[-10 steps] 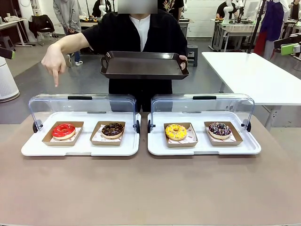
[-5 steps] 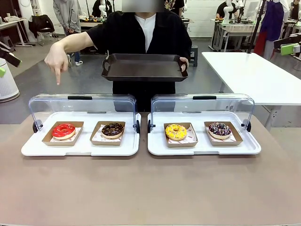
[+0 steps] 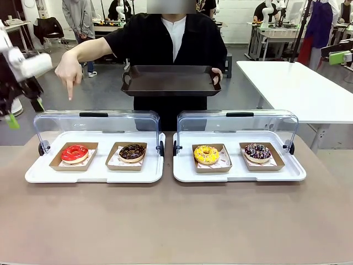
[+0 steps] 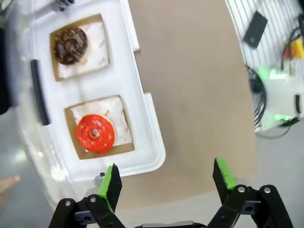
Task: Provide the desired donut to the person.
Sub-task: Pick up and lift the Paper togo box containing the Donut pointed at by the person.
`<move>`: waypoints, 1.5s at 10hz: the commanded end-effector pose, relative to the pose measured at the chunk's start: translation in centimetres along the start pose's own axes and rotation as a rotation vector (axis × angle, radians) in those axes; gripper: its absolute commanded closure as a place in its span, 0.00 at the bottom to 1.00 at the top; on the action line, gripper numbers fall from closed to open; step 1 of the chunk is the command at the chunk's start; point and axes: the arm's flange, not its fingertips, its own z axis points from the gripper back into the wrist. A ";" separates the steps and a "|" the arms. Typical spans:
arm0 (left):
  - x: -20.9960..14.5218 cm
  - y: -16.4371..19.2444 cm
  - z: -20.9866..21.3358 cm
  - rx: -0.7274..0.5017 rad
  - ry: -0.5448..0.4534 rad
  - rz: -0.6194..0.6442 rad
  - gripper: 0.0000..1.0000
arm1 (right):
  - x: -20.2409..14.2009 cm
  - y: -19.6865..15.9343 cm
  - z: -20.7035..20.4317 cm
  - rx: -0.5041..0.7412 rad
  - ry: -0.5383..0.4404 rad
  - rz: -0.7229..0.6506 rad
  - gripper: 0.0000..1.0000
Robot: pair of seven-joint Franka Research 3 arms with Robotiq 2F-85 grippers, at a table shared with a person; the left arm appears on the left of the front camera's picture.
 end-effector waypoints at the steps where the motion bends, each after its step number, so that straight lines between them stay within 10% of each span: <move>1: 0.2 0.1 -4.5 0.026 0.080 0.016 0.00 | 0.1 -0.1 -0.1 0.000 -0.017 0.001 0.00; 8: 1.0 1.7 -14.0 0.083 0.115 0.055 0.00 | 0.1 -0.1 -0.1 0.000 -0.017 0.001 0.00; 15: 1.2 1.5 -13.2 0.063 0.093 0.042 0.00 | 0.1 -0.1 -0.1 0.000 -0.017 0.001 0.00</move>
